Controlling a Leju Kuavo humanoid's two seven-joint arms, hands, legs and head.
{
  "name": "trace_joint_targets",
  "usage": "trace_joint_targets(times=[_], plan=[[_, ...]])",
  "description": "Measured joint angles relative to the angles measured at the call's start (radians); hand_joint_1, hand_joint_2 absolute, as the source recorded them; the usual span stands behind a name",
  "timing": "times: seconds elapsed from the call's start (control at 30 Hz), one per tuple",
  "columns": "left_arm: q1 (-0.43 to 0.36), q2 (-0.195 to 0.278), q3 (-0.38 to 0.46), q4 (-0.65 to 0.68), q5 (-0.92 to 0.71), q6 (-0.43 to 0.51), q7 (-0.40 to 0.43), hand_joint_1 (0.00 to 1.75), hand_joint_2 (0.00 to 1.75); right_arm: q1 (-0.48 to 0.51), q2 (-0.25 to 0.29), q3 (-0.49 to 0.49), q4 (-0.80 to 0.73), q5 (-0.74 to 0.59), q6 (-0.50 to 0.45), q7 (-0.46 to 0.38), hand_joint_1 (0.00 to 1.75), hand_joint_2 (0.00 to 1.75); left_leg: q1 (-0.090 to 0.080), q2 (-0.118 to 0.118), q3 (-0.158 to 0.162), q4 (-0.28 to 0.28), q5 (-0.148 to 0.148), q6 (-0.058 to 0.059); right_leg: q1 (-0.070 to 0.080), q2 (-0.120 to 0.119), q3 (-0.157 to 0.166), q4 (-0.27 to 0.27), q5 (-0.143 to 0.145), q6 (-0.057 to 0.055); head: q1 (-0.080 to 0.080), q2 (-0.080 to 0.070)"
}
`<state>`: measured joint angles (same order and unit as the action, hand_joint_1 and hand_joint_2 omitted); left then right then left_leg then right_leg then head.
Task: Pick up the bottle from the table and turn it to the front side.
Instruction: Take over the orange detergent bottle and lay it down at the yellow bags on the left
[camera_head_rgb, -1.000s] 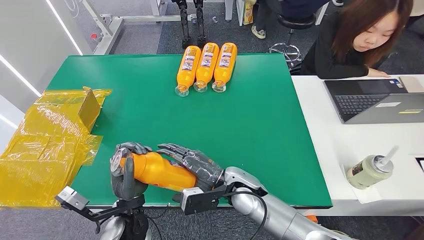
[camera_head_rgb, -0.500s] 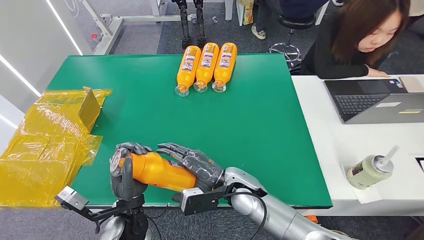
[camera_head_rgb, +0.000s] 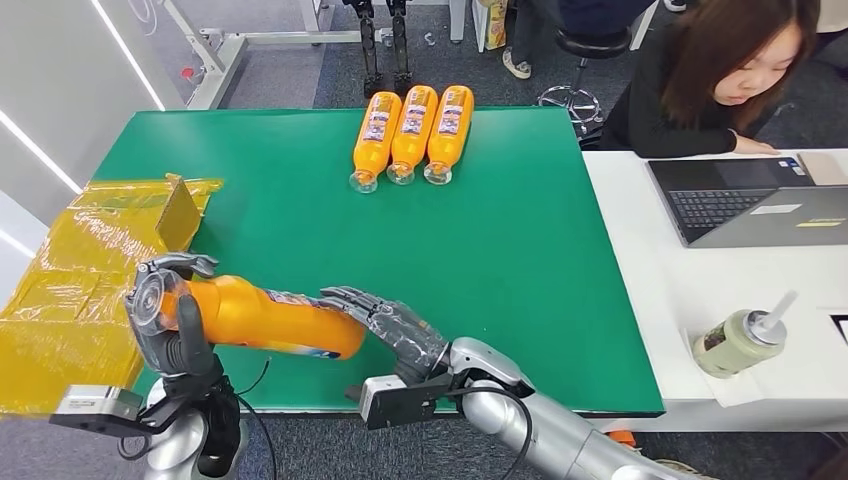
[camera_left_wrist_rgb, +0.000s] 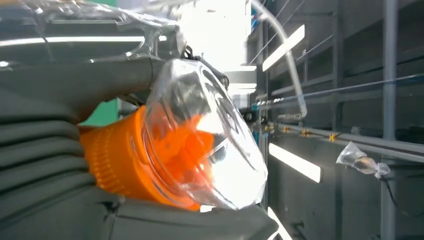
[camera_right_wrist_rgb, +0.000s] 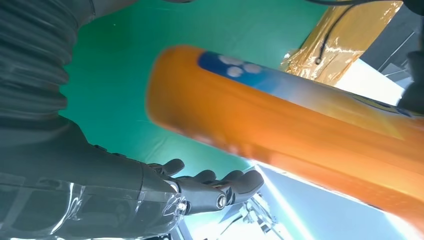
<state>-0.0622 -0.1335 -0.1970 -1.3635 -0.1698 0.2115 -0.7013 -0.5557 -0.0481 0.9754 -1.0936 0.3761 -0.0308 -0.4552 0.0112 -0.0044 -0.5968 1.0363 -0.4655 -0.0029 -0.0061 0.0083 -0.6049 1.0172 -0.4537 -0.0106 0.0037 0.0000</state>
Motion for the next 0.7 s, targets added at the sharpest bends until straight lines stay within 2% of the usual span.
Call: trace_joint_targets(times=[0.13, 0.37, 0.47, 0.57, 0.7], plan=[[-0.027, 0.037, 0.007, -0.029, -0.102, 0.106, 0.000, 1.75, 0.00, 0.006, -0.003, 0.000, -0.006, 0.000, -0.011, 0.000, 0.00, 1.75, 0.000, 0.000, 0.000, 0.000, 0.000, 0.000, 0.000, 0.000, 0.000, 0.000, 0.000, 0.000, 0.000, 0.000], [-0.086, 0.104, 0.032, -0.029, -0.423, 0.211, 0.019, 1.75, 0.00, 0.021, -0.004, -0.001, -0.034, 0.007, -0.018, 0.009, 0.00, 1.75, 0.000, 0.000, 0.000, 0.000, 0.000, 0.000, 0.000, 0.000, 0.000, 0.000, 0.000, 0.000, 0.000, 0.000], [-0.122, 0.139, 0.033, 0.021, -0.617, 0.326, 0.068, 1.75, 0.00, 0.022, -0.004, -0.002, -0.046, 0.007, -0.017, 0.012, 0.00, 1.75, 0.000, 0.000, 0.000, 0.000, 0.000, 0.000, 0.000, 0.000, 0.000, 0.000, 0.000, 0.000, 0.000, 0.000], [-0.173, 0.170, 0.035, 0.143, -0.911, 0.447, 0.151, 1.75, 0.00, 0.022, -0.006, -0.004, -0.062, 0.004, -0.010, 0.013, 0.00, 1.75, 0.000, 0.000, 0.001, 0.000, 0.001, -0.001, 0.000, 0.000, 0.000, 0.000, 0.000, 0.000, 0.000, 0.000], [-0.231, 0.195, 0.049, 0.317, -1.239, 0.478, 0.294, 1.75, 1.75, 0.022, -0.015, -0.005, -0.089, -0.001, 0.002, 0.018, 0.00, 1.75, 0.000, 0.001, 0.001, 0.000, 0.001, -0.001, 0.000, 0.001, 0.000, 0.000, 0.000, 0.000, 0.000, 0.000]])
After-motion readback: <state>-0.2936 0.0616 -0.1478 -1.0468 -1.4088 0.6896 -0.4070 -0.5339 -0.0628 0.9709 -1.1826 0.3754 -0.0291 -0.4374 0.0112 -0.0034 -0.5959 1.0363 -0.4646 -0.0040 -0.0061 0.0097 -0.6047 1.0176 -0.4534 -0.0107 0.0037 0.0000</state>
